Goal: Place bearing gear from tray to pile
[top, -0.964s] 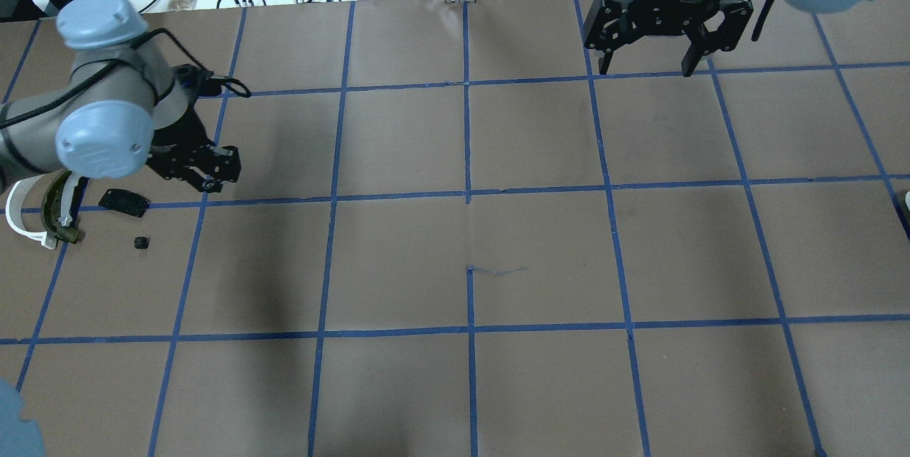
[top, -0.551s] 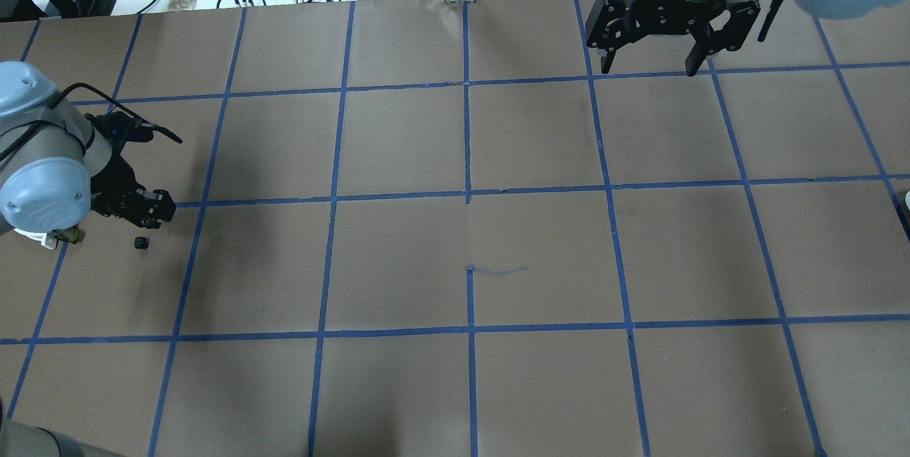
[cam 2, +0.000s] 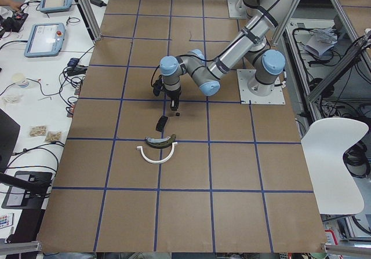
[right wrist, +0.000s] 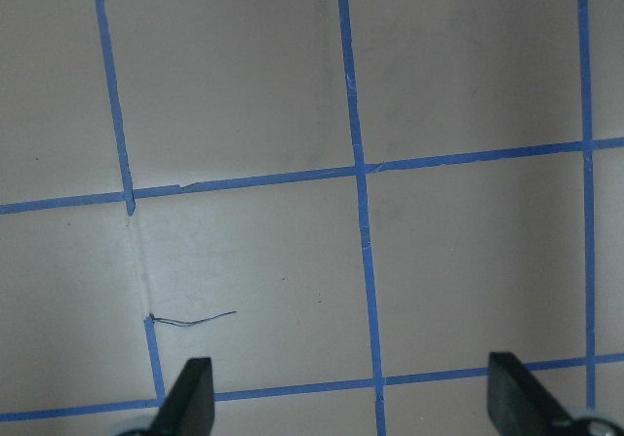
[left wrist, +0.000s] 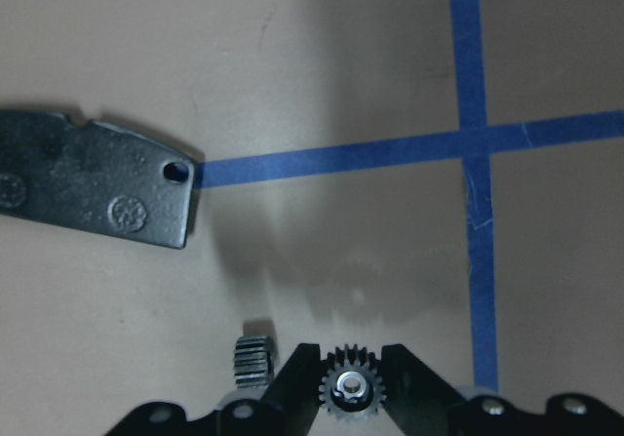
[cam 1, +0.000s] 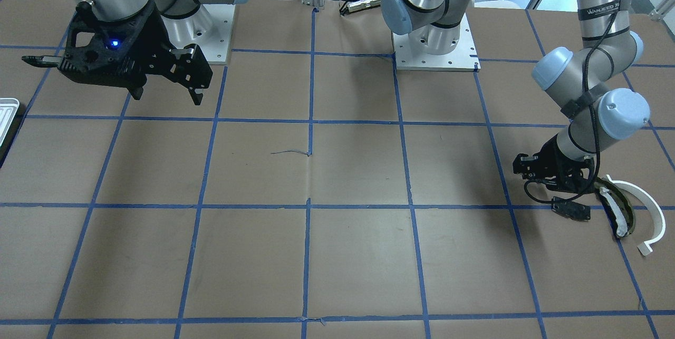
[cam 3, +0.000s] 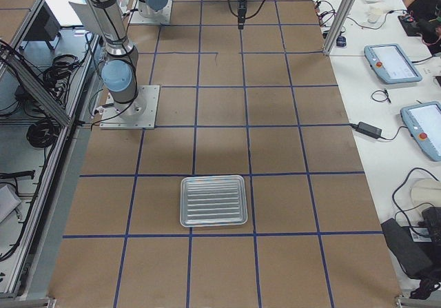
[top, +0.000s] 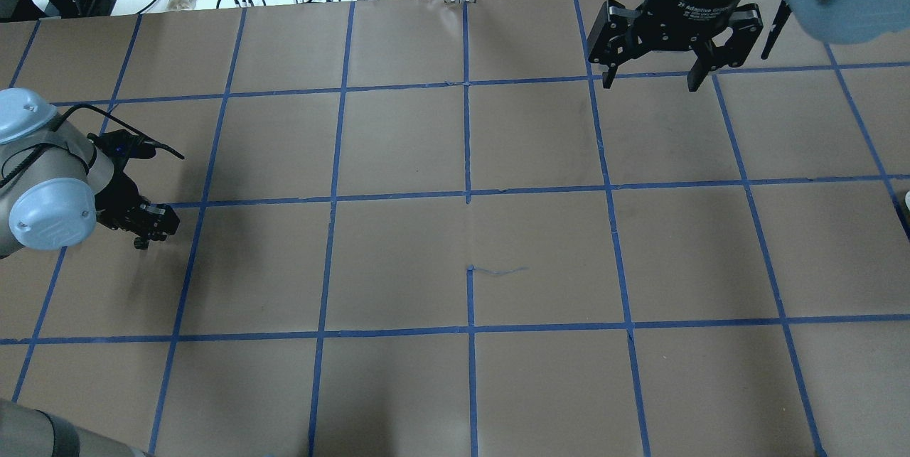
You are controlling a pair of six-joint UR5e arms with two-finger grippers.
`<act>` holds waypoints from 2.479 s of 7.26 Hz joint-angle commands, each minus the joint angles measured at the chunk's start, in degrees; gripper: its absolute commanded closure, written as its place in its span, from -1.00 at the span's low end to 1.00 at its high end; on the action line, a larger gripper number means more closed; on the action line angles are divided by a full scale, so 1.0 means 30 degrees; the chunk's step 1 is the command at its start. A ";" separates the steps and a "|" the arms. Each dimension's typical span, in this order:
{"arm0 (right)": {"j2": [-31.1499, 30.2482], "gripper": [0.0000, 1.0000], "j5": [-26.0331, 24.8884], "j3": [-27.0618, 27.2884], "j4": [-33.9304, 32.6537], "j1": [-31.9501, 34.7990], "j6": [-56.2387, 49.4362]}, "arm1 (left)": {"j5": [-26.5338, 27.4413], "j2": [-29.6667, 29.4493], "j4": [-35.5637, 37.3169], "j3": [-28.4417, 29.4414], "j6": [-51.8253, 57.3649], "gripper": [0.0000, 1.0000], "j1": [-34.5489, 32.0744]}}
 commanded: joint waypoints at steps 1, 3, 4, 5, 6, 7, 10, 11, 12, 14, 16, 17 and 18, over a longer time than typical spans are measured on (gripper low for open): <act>-0.0010 -1.00 -0.0060 0.0042 -0.0068 0.0003 0.0019 | 0.0168 -0.0354 0.0146 0.0130 -0.0021 1.00 0.0008; -0.0010 -1.00 -0.0060 0.0042 -0.0039 0.0003 0.0049 | 0.0285 -0.0326 0.0146 0.0132 -0.0079 0.95 0.0008; -0.0010 -1.00 -0.0060 0.0042 -0.0039 0.0003 0.0049 | 0.0286 -0.0325 0.0175 0.0132 -0.0080 0.54 0.0008; -0.0010 -1.00 -0.0089 0.0042 -0.0039 0.0003 -0.0009 | 0.0257 -0.0180 0.0204 0.0161 -0.0109 -0.37 0.0008; -0.0010 -1.00 -0.0060 0.0042 -0.0039 0.0003 0.0019 | 0.0286 0.0024 0.0205 0.0190 -0.0109 -0.84 0.0008; 0.0019 -1.00 -0.0089 0.0042 -0.0039 0.0003 0.0020 | 0.0315 0.0287 0.0147 0.0278 -0.0109 -0.91 -0.0050; -0.0010 -1.00 -0.0118 -0.0016 -0.0039 0.0003 0.0078 | 0.0462 0.2447 -0.3840 0.2783 -0.1096 -0.98 -0.1679; -0.0010 -1.00 -0.0119 -0.0017 -0.0039 0.0003 0.0020 | 0.0491 0.2806 -0.7232 0.5379 -0.5078 -0.99 -0.3867; -0.0010 -1.00 -0.0090 -0.0017 -0.0039 0.0003 0.0020 | 0.0201 0.3012 -1.0340 0.7813 -0.9005 -0.99 -0.6325; -0.0010 -1.00 -0.0031 -0.0017 -0.0039 0.0003 0.0077 | -0.1147 0.3275 -1.2408 1.1222 -1.3898 -1.00 -0.9849; -0.0010 -1.00 0.0028 0.0012 -0.0039 0.0003 0.0108 | -0.1324 0.4209 -1.5249 1.1763 -1.4054 -1.00 -1.1152; -0.0010 -1.00 0.0028 0.0013 -0.0039 0.0003 0.0108 | -0.1354 0.5173 -1.6192 1.1850 -1.3764 -1.00 -1.0806; -0.0010 -1.00 -0.0030 -0.0016 -0.0039 0.0003 0.0108 | -0.1238 0.5588 -1.6404 1.1358 -1.3761 -0.93 -1.0136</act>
